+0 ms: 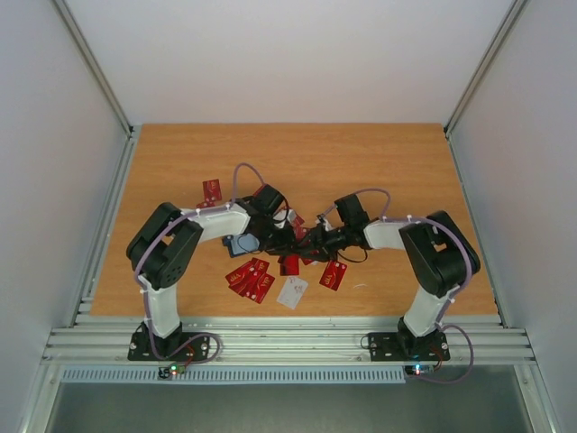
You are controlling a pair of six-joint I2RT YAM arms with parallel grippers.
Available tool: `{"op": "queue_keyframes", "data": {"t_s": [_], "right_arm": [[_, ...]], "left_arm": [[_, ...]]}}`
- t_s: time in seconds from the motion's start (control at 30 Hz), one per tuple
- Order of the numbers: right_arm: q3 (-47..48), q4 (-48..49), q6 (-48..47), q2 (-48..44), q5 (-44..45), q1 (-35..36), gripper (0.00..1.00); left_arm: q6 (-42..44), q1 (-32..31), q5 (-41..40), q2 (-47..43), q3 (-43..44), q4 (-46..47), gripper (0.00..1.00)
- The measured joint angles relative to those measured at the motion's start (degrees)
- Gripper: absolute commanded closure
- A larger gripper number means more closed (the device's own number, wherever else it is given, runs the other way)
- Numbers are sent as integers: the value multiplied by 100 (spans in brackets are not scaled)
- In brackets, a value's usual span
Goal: Put the credit cards into the card holder
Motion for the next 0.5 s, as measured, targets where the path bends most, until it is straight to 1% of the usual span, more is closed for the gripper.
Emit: {"op": "queue_keyframes", "data": {"t_s": [0.1, 0.2, 0.37, 0.5], "right_arm": [[111, -811, -479, -437, 256, 57, 63], [243, -1257, -850, -710, 402, 90, 63], [363, -1574, -1095, -684, 710, 127, 62], [398, -1878, -1169, -505, 1060, 127, 62]], "left_arm": [[90, -140, -210, -212, 116, -361, 67], [221, -227, -505, -417, 289, -789, 64], [452, -278, -1154, -476, 538, -1429, 63], [610, -278, -1521, -424, 647, -1784, 64]]}}
